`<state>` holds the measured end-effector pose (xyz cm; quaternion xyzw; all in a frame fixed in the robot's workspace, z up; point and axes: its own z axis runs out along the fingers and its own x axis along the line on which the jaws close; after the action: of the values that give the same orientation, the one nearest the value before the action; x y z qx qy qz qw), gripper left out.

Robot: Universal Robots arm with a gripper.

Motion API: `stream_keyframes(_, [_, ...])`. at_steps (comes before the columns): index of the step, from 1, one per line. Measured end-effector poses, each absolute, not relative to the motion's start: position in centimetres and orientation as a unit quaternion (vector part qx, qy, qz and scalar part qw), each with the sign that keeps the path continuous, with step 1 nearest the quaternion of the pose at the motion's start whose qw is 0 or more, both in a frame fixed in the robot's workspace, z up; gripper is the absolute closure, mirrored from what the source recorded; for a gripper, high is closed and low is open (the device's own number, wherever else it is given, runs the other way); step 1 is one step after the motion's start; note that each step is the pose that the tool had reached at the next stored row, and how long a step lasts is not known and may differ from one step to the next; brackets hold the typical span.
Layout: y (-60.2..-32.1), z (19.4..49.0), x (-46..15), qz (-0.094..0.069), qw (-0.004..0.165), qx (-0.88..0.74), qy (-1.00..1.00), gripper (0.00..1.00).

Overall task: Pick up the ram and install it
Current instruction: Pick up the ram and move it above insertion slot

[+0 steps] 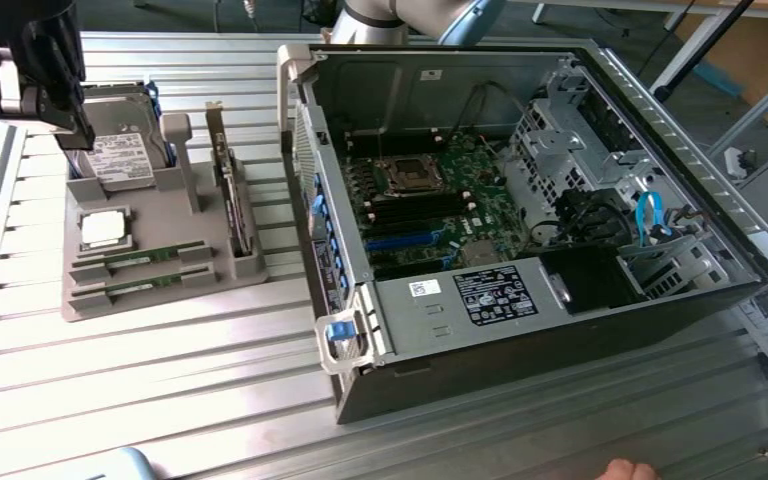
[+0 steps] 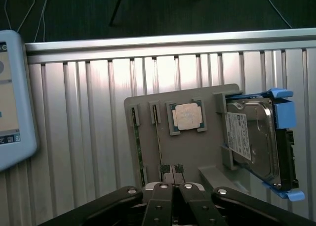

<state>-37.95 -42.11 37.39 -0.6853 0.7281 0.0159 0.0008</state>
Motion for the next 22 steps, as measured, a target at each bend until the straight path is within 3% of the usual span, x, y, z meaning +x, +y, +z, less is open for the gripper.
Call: stream_keyframes(22, [-42.11, 36.36, -37.95, 0.016, 0.001, -0.685, 0.728, 0.89])
